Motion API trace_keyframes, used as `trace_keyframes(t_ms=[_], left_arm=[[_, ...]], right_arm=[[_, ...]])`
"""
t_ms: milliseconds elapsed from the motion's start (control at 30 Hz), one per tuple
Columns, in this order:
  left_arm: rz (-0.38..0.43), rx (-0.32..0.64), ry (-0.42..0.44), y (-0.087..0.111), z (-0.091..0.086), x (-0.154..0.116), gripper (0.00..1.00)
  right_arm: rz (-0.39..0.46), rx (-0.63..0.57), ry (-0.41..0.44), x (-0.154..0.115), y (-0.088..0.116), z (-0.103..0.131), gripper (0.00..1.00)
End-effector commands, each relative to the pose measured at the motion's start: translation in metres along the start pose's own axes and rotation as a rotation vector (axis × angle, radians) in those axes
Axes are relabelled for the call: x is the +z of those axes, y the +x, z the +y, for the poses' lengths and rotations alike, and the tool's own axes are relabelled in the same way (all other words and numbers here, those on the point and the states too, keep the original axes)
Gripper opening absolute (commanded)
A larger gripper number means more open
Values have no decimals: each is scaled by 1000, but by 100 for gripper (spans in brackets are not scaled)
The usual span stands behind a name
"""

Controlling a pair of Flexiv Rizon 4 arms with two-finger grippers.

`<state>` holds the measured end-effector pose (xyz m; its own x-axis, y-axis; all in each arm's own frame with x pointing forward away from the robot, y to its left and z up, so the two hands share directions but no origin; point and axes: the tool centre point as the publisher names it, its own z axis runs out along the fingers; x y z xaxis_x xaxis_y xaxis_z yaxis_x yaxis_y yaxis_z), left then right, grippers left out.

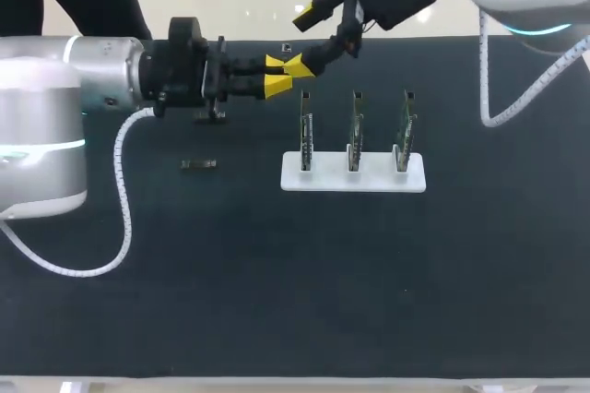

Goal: Pick up the optical module with the left hand, and insert it into the network port with the right hand.

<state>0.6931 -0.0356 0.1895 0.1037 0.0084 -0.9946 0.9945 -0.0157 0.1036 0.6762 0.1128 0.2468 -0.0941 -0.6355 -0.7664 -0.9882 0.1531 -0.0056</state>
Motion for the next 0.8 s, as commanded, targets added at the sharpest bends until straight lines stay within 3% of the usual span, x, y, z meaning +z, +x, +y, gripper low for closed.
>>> trace_keyframes(t_ms=[33,300,400,667,733,800], left_arm=[[0,1,-4,0,0,1,0],[0,1,-4,0,0,1,0],[0,1,-4,0,0,1,0],[0,1,-4,0,0,1,0],[0,1,-4,0,0,1,0],[0,1,-4,0,0,1,0]], right_arm=[[-2,-18,10,9,-1,-4,100],[-12,-44,-3,14,-3,-5,98],[-16,-49,-6,15,-1,-6,86],[-28,-62,3,20,1,-10,77],[-31,-83,19,22,2,-9,69],[-37,-76,22,23,2,-8,51]])
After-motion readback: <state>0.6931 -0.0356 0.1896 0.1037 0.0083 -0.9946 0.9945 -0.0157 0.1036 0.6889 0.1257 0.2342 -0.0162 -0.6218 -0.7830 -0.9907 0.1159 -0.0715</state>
